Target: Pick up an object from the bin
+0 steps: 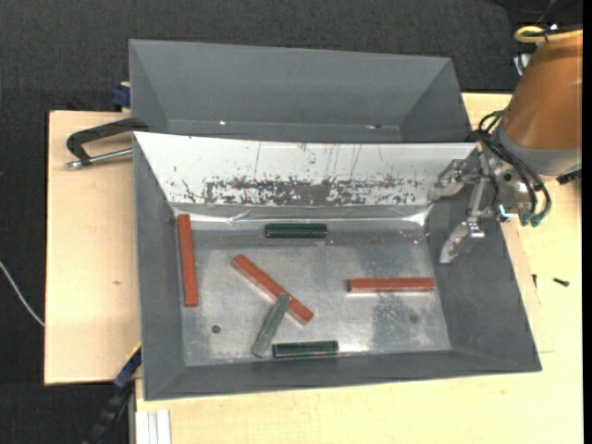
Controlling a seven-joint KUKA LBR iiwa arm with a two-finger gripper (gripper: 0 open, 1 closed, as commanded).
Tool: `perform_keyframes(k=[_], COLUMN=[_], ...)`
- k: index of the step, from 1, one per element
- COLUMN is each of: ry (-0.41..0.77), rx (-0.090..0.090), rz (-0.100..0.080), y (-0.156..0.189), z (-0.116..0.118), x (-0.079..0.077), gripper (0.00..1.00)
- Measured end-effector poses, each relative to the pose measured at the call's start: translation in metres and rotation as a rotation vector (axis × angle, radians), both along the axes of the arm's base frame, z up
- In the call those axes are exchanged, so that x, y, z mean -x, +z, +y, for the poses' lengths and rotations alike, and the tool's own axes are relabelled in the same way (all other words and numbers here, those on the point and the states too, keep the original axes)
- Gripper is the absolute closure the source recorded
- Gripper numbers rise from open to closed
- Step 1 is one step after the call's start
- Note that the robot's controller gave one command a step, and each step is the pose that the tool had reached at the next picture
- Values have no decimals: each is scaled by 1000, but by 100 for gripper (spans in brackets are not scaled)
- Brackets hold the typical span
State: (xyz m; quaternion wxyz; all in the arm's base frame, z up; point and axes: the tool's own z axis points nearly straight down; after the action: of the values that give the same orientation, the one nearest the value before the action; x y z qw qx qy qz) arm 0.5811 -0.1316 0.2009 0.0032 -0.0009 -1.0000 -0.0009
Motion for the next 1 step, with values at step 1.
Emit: perform_keyframes(k=[1], ry=[2], rx=[1], rz=[-9], y=[5], z=[1], x=[-2], gripper=[0])
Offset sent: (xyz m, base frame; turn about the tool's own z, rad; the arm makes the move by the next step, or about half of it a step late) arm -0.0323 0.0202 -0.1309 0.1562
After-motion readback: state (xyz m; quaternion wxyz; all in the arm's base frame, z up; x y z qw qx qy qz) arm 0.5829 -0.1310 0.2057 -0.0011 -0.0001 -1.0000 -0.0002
